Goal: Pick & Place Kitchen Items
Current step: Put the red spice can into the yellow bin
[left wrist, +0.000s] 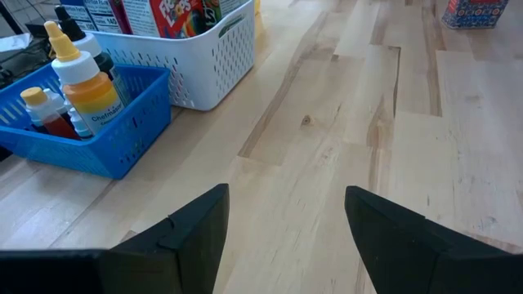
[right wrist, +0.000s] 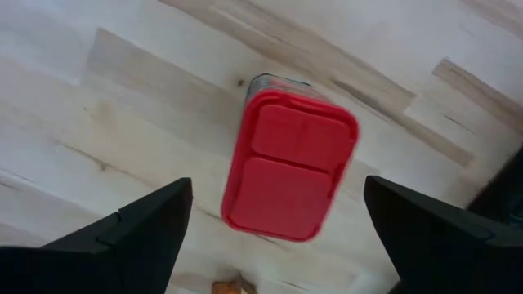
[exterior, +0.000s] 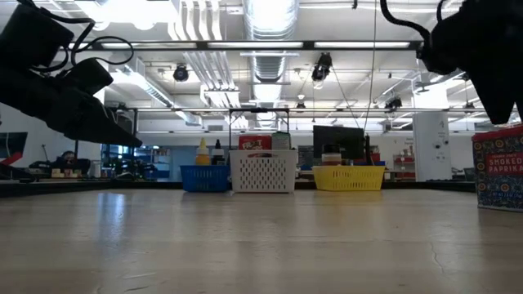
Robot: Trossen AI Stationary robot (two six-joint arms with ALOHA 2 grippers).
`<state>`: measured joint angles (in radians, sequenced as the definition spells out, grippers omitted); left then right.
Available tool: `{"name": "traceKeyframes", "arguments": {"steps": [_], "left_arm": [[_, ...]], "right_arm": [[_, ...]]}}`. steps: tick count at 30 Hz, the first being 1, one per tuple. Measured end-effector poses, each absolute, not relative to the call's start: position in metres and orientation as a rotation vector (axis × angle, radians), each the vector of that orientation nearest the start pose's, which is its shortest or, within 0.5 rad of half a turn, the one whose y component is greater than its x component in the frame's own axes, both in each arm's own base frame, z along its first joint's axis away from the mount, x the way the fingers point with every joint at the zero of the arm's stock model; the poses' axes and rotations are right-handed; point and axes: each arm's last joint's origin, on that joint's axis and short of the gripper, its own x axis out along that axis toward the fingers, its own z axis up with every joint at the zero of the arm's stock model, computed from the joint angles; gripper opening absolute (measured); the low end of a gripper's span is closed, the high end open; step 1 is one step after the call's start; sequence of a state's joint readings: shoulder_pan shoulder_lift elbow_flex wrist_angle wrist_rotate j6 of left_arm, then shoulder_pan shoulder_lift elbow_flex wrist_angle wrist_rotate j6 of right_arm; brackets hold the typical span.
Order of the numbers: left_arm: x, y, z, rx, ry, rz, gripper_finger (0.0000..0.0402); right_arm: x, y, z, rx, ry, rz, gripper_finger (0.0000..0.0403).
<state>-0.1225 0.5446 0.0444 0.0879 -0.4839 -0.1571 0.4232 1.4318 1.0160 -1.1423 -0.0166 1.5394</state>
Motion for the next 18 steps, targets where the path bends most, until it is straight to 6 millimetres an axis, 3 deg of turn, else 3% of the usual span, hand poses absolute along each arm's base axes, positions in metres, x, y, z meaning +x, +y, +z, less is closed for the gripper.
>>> {"name": "traceKeyframes", "arguments": {"steps": [9,18], "left_arm": [[0.124,-0.002,0.138,-0.030,0.366,0.386,0.0250],[0.124,-0.002,0.138,-0.030,0.365,0.386,0.0250]], "right_arm": [[0.208,0.092,0.202,0.887,1.404,-0.870,0.0328],[0.210,0.084,0.198,0.880,1.381,-0.877,0.0288]]}}
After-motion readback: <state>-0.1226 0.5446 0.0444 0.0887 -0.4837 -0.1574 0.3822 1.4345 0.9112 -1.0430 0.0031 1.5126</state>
